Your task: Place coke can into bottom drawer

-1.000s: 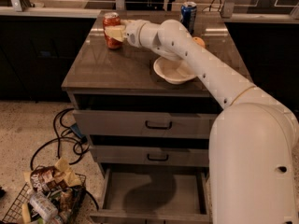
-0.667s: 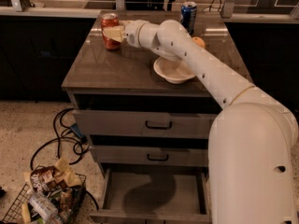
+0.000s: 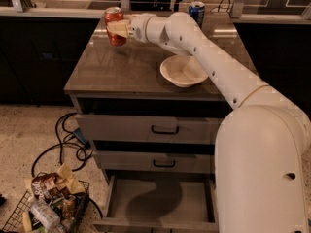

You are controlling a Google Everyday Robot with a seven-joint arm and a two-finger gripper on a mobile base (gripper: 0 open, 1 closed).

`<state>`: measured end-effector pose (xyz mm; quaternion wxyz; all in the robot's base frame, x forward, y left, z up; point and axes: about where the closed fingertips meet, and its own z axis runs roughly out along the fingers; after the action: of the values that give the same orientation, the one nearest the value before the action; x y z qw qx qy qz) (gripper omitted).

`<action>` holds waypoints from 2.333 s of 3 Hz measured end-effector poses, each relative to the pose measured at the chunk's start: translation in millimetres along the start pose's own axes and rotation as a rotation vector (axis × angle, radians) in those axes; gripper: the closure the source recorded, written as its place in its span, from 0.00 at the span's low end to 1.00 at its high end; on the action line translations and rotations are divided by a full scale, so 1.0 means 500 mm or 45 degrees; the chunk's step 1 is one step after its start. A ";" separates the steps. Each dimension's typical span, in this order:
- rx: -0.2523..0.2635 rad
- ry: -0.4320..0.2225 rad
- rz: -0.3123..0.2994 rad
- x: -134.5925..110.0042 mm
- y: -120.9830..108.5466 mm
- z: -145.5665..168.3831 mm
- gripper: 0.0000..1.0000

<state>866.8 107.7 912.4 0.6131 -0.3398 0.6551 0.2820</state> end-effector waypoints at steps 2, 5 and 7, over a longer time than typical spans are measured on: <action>-0.012 -0.028 -0.101 -0.166 0.007 -0.116 1.00; -0.064 0.086 -0.111 -0.236 0.132 -0.388 1.00; -0.052 0.149 -0.080 -0.177 0.185 -0.492 1.00</action>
Offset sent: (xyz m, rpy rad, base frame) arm -0.0522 -0.0579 0.1271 -0.0428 -0.1127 0.0125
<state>644.7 -20.6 1017.8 0.5751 -0.3884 0.6731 0.2555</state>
